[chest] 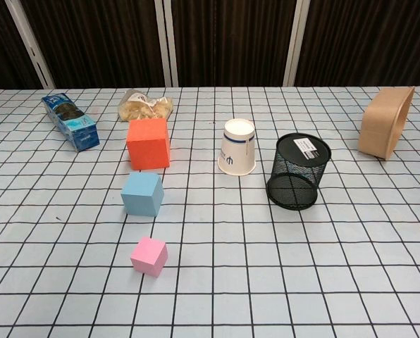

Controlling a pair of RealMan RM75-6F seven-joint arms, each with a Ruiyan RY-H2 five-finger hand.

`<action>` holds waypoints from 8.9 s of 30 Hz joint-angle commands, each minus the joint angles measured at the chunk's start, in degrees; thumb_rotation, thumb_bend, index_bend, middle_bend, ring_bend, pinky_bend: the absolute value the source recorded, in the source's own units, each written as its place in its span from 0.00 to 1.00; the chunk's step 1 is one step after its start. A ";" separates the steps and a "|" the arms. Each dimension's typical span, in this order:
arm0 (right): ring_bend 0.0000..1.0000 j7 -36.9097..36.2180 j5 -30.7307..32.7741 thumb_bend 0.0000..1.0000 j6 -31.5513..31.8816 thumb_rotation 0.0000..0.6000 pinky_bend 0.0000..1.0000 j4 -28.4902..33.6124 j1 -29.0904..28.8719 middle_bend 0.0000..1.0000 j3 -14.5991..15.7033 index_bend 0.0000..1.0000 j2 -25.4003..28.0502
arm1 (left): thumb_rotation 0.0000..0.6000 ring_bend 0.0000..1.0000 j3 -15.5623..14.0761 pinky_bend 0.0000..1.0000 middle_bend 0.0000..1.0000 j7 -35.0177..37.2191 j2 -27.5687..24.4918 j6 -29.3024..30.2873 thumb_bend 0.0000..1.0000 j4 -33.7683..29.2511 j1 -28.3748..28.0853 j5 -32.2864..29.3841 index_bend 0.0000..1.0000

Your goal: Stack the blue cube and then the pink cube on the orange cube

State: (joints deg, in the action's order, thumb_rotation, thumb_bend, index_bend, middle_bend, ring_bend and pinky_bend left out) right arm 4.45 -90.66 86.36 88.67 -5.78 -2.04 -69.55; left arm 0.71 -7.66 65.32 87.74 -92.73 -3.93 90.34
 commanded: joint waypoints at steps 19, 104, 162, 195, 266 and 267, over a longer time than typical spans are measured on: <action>0.17 -2.74 0.87 0.10 -0.51 1.00 0.37 0.31 0.29 0.10 -0.11 0.12 1.16 | 1.00 0.67 1.23 0.72 0.78 4.66 -1.00 -12.43 0.19 -7.85 -8.92 0.21 0.17; 0.17 -6.20 3.24 0.10 -4.61 1.00 0.37 0.58 -0.55 0.10 0.06 0.12 3.39 | 1.00 0.80 10.95 0.85 0.91 -45.12 32.02 -17.15 0.26 -4.92 -46.14 -57.64 0.34; 0.17 -5.21 4.36 0.10 -5.62 1.00 0.37 1.25 -0.55 0.10 0.09 0.12 3.89 | 1.00 0.80 29.79 0.85 0.90 -52.89 22.60 -3.78 0.28 -12.89 -54.18 -79.86 0.41; 0.17 -0.72 8.03 0.10 -9.02 1.00 0.37 0.63 -1.64 0.10 -0.50 0.12 2.16 | 1.00 0.80 25.48 0.84 0.90 -47.33 21.24 -18.60 0.28 -0.81 -58.65 -81.52 0.43; 0.17 0.00 8.38 0.10 -9.50 1.00 0.37 0.54 -1.93 0.10 -0.34 0.12 1.90 | 1.00 0.80 23.13 0.84 0.90 -46.32 26.96 -18.16 0.28 6.61 -62.01 -81.82 0.39; 0.17 0.00 8.39 0.10 -9.51 1.00 0.37 0.54 -1.93 0.10 -0.34 0.12 1.91 | 1.00 0.80 23.11 0.84 0.90 -46.34 26.99 -18.15 0.28 6.67 -62.01 -81.83 0.38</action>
State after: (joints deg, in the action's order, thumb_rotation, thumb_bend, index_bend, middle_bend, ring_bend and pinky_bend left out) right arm 4.45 -82.27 76.85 89.21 -7.71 -2.37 -67.64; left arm 23.83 -53.99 92.30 69.59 -86.07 -65.94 8.51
